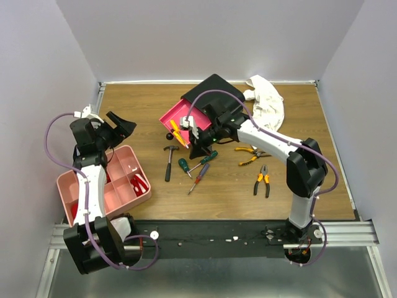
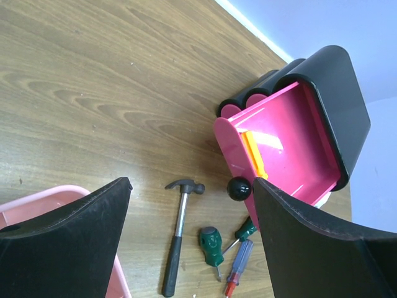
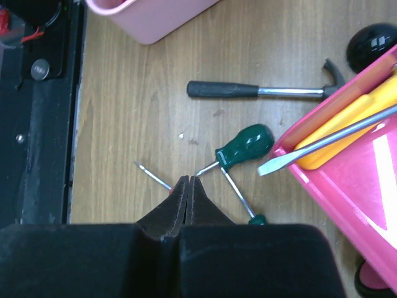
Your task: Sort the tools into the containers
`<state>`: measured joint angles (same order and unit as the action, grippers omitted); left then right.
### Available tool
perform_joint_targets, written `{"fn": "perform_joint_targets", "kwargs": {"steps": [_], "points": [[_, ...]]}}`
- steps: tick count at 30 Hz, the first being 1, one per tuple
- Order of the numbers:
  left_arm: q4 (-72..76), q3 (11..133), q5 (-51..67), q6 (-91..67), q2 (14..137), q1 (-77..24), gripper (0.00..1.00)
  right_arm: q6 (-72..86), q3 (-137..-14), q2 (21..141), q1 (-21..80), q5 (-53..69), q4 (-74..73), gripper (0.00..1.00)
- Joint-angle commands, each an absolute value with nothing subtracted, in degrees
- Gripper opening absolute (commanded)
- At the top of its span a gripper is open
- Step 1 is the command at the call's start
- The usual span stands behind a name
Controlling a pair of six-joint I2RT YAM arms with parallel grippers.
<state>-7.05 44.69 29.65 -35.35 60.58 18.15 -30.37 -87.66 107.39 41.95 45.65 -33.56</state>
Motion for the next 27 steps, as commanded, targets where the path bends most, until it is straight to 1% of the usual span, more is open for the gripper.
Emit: {"fn": "perform_joint_targets", "kwargs": {"steps": [1, 9, 16, 18, 19, 20, 21, 23, 24, 25, 27], "points": [[-7.56, 43.51, 30.32, -34.63, 59.41, 18.46, 0.9, -27.25, -91.58, 109.77, 42.27, 41.32, -29.71, 0.01], [-6.68, 42.54, 30.15, -34.8, 60.47, 18.72, 0.9, -28.39, -96.5, 113.81, 42.28, 34.19, -28.21, 0.01], [-5.71, 43.33, 30.23, -34.63, 62.84, 18.72, 0.9, -26.99, -99.67, 114.87, 42.28, 33.84, -27.33, 0.01], [-5.8, 43.77, 30.32, -34.45, 63.19, 18.72, 0.9, -27.68, -100.02, 113.91, 42.28, 35.06, -29.08, 0.01], [-5.89, 43.94, 30.41, -34.54, 63.54, 18.72, 0.9, -28.82, -99.76, 113.47, 42.28, 35.76, -30.22, 0.03], [-5.89, 44.21, 30.58, -34.45, 63.63, 18.72, 0.9, -32.83, -99.32, 112.86, 42.28, 39.34, -33.71, 0.07], [-5.89, 44.3, 30.59, -34.45, 63.72, 18.72, 0.9, -36.09, -99.23, 112.42, 42.28, 41.55, -36.8, 0.19], [-6.06, 44.47, 30.67, -34.45, 63.81, 18.81, 0.9, -45.12, -99.06, 112.24, 42.28, 47.08, -46.52, 0.31], [-6.15, 44.47, 30.67, -34.54, 63.9, 18.72, 0.9, -47.96, -98.1, 112.06, 42.28, 48.33, -49.02, 0.36], [-6.33, 44.47, 30.76, -34.45, 63.81, 18.72, 0.9, -50.77, -96.95, 111.45, 42.28, 49.56, -50.87, 0.43], [-6.42, 44.38, 30.85, -34.37, 63.81, 18.72, 0.9, -59.29, -92.21, 110.66, 42.36, 51.5, -54.48, 0.48]]}}
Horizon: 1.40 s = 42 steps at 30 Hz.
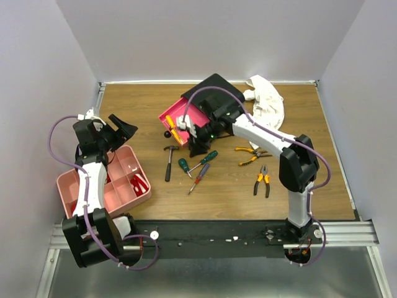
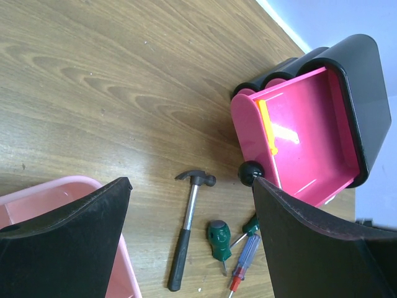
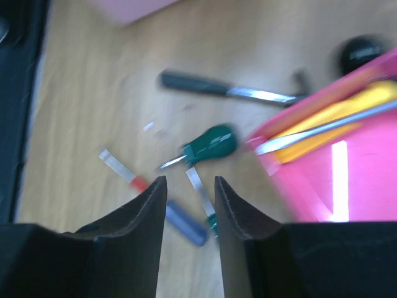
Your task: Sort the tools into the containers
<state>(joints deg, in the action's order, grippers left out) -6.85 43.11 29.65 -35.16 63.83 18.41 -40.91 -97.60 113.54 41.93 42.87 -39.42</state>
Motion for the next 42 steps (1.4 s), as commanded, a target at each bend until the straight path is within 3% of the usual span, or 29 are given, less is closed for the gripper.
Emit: {"fn": "perform_joint_targets", "kwargs": {"steps": [1, 11, 24, 27, 31, 33, 37, 42], "points": [[-6.59, 44.3, 30.85, -34.37, 63.72, 18.72, 0.9, -62.98, -90.89, 110.39, 42.45, 51.68, -55.8, 0.49], [-8.0, 42.98, 31.03, -33.57, 61.7, 18.72, 0.9, -77.6, -81.92, 111.88, 45.79, 39.04, -49.14, 0.53], [-8.79, 40.61, 31.03, -33.75, 58.71, 18.98, 0.9, -74.44, -80.34, 117.33, 48.51, 27.34, -39.73, 0.53], [-8.18, 40.43, 31.29, -34.1, 58.88, 19.07, 0.9, -74.88, -77.88, 116.81, 49.13, 24.53, -38.5, 0.42], [-6.42, 40.52, 31.9, -35.59, 59.24, 19.07, 0.9, -75.24, -76.29, 113.13, 49.22, 24.08, -42.97, 0.1], [-5.8, 40.87, 32.34, -35.77, 59.41, 19.07, 0.9, -74.62, -75.76, 107.01, 48.96, 26.35, -45.6, 0.01], [-4.05, 40.96, 32.43, -37.0, 60.11, 18.98, 0.9, -64.38, -83.29, 100.3, 45.46, 37.33, -51.24, 0.01], [-4.22, 40.87, 32.52, -37.79, 60.47, 18.9, 0.9, -27.91, -104.0, 105.19, 39.82, 46.49, -46.42, 0.01]]}}
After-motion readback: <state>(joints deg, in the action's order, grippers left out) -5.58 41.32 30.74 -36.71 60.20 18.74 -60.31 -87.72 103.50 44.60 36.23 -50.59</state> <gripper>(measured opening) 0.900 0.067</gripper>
